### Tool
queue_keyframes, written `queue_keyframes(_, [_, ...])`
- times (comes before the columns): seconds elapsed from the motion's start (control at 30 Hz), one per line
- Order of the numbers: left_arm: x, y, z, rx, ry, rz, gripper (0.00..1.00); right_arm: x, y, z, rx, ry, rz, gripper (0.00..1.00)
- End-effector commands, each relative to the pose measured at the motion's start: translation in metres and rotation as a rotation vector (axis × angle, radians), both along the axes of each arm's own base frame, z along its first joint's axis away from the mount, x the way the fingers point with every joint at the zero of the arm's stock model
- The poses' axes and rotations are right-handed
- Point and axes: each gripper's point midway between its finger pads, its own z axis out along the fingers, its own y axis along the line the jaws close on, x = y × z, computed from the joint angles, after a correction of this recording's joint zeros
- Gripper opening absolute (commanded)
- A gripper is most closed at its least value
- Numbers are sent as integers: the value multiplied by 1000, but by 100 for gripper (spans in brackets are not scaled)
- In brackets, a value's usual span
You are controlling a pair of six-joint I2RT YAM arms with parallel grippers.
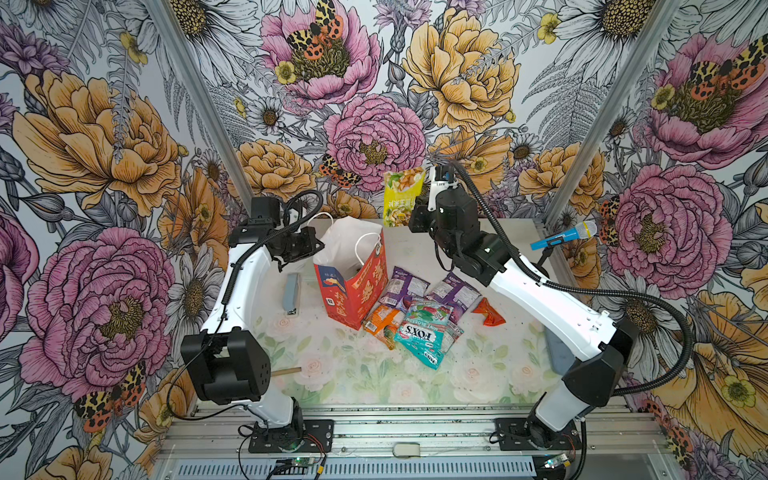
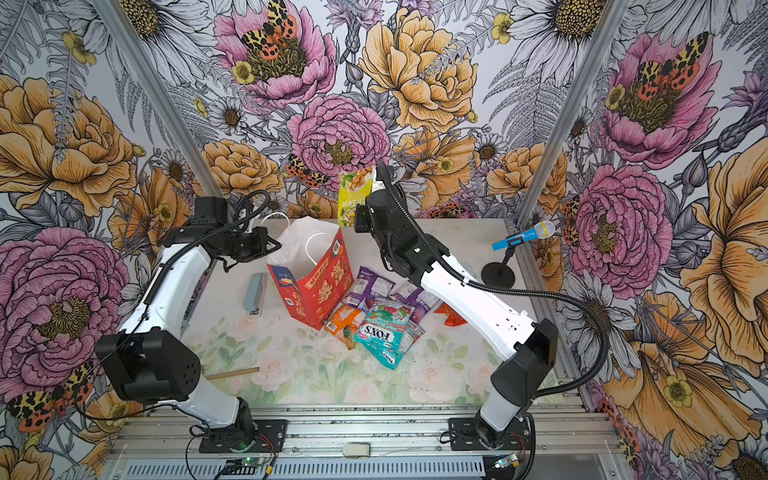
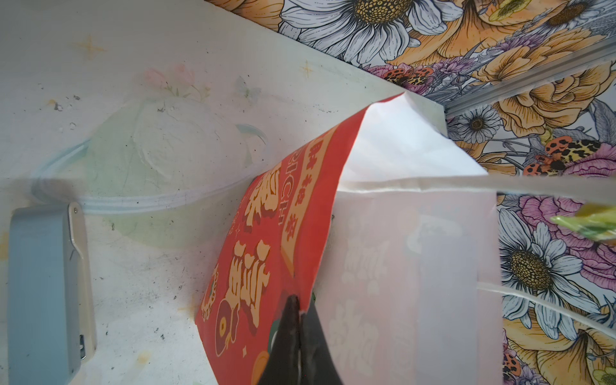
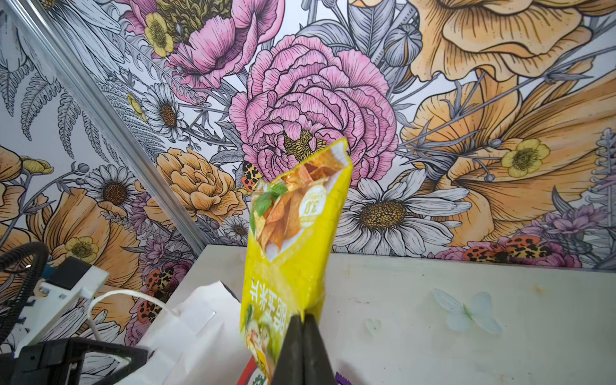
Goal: Place the snacks into the paper bag
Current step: 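Carry the yellow chip bag with the right gripper above the paper bag opening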
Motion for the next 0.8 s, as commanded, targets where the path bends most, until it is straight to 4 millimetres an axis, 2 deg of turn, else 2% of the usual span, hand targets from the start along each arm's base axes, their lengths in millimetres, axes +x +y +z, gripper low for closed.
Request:
queue_keyframes(0.0, [-5, 0, 4, -2, -13, 2, 0, 9, 13, 25, 19, -68, 36, 0])
queue_keyframes(0.13, [-5, -1, 5, -5, -13, 0, 0, 19, 32, 28, 35, -76, 75, 0])
queue_keyframes(0.3, [-5, -1, 4, -7, -12, -1, 0, 28, 55, 20, 69, -55, 119, 0])
queue_keyframes(0.5, [-5, -1, 5, -8, -14, -1, 0, 25, 81, 8, 76, -33, 157, 0])
queue_keyframes(0.63, [-5, -2, 5, -9, -14, -2, 0, 26, 89, 0, 76, -20, 163, 0])
queue_keyframes(0.67, [-5, -2, 6, -9, -16, -2, 0, 15, 104, -2, 77, -16, 191, 0])
queue_keyframes(0.77, [-6, -1, 6, -8, -16, 0, 0, 10, 114, -9, 70, -6, 200, 0])
